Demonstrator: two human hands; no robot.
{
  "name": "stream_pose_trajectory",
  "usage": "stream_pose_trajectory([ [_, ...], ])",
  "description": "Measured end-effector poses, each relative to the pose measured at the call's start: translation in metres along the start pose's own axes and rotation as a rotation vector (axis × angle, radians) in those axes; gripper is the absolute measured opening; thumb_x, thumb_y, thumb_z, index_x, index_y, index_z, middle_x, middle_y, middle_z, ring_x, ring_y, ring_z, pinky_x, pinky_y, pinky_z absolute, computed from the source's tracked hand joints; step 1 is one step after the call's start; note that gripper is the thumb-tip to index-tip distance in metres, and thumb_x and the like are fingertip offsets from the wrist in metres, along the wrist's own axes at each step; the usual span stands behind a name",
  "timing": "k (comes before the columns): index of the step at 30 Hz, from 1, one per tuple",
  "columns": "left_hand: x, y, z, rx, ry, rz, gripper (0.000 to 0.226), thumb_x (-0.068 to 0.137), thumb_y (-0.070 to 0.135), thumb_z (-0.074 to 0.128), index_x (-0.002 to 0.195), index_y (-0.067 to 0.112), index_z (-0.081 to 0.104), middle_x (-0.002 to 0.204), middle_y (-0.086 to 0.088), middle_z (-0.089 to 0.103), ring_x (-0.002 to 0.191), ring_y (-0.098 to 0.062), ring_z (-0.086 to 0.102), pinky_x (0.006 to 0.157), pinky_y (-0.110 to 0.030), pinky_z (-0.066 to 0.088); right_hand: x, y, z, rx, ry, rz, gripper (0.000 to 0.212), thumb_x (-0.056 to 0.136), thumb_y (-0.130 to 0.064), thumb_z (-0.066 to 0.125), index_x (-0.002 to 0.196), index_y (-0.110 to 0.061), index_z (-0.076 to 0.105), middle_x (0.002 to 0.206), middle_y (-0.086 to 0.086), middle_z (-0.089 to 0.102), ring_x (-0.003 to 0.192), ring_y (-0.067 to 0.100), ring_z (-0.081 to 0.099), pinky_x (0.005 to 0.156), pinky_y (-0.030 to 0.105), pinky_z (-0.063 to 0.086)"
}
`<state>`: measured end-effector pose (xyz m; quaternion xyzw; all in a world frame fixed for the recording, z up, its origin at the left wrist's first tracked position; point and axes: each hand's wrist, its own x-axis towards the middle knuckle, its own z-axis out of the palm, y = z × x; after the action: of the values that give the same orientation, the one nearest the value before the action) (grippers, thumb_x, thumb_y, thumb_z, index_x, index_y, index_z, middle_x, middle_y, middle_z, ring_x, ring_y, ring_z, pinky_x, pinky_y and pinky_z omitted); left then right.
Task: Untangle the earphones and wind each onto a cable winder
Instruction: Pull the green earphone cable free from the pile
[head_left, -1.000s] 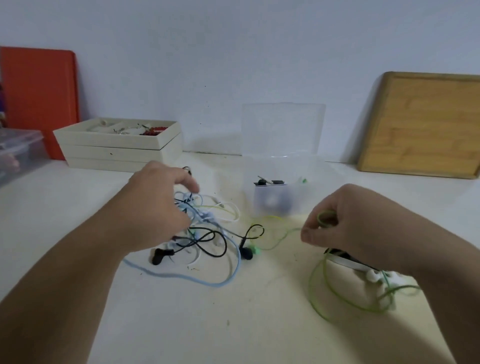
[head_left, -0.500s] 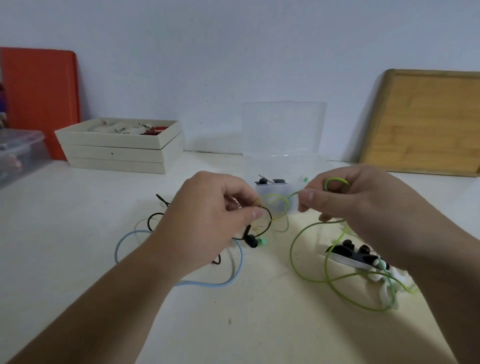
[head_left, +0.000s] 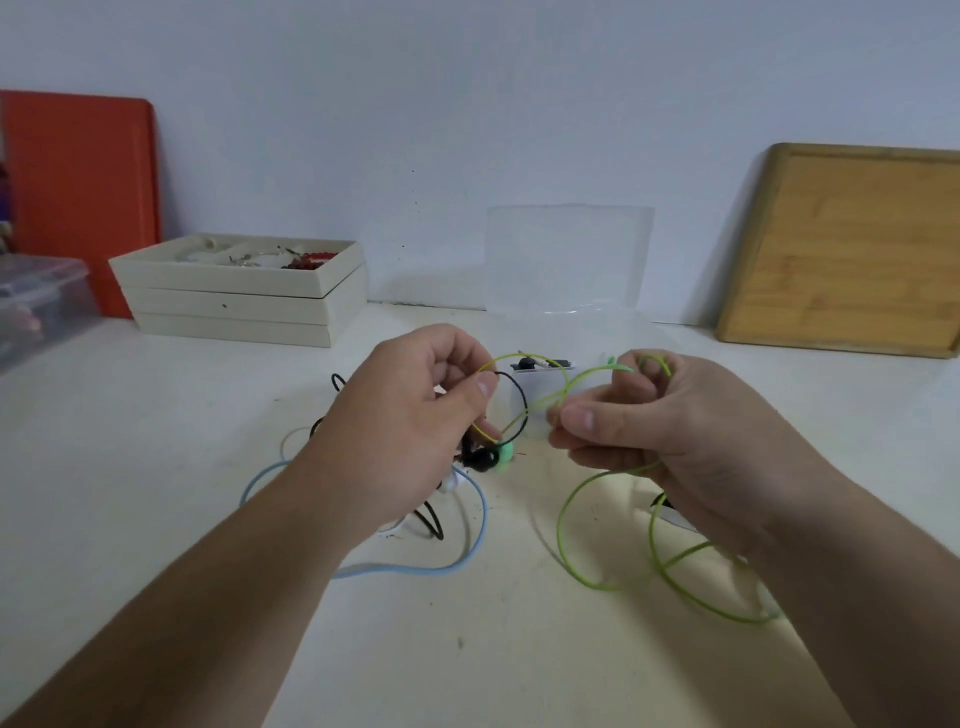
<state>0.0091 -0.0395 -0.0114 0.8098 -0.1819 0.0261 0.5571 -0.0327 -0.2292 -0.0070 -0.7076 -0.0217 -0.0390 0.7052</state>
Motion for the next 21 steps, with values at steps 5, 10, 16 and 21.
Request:
stream_pose_trajectory([
  [5,0.000,0.000,0.002,-0.093,-0.004,-0.006,0.009,0.095,0.009,0.063,0.087,0.009,0.066,0.077,-0.018,0.068,0.060,-0.018,0.072,0.055,-0.031,0.057,-0.003,0.003,0.014,-0.110,0.029,-0.003,0.044,0.069,0.004,0.081,0.083,-0.012,0.043,0.064,0.010,0.070,0.058,0.019,0.068,0.057,0.030,0.055],
  [10,0.000,-0.001,0.002,-0.185,0.005,-0.016,0.009,0.091,0.003,0.066,0.086,0.009,0.069,0.066,-0.004,0.068,0.064,-0.023,0.071,0.057,-0.032,0.059,-0.002,0.002,0.014,-0.125,0.060,0.000,0.053,0.073,0.014,0.075,0.068,-0.017,0.031,0.062,0.011,0.063,0.057,0.022,0.067,0.058,0.031,0.054],
  [16,0.002,0.004,-0.002,-0.460,-0.043,-0.187,0.011,0.095,0.003,0.058,0.097,0.005,0.069,0.079,-0.011,0.077,0.060,-0.016,0.065,0.053,-0.023,0.054,-0.001,0.003,0.009,-0.131,0.060,-0.001,0.052,0.074,0.015,0.074,0.066,-0.016,0.033,0.059,0.008,0.062,0.057,0.024,0.066,0.057,0.033,0.049],
  [21,0.003,0.003,-0.004,-0.439,-0.086,-0.309,0.013,0.098,0.003,0.054,0.100,0.007,0.067,0.081,-0.011,0.077,0.050,-0.013,0.060,0.042,-0.019,0.043,-0.001,-0.002,0.005,-0.165,0.090,-0.005,0.053,0.073,0.009,0.076,0.063,-0.018,0.032,0.065,0.009,0.068,0.055,0.020,0.064,0.051,0.026,0.042],
])
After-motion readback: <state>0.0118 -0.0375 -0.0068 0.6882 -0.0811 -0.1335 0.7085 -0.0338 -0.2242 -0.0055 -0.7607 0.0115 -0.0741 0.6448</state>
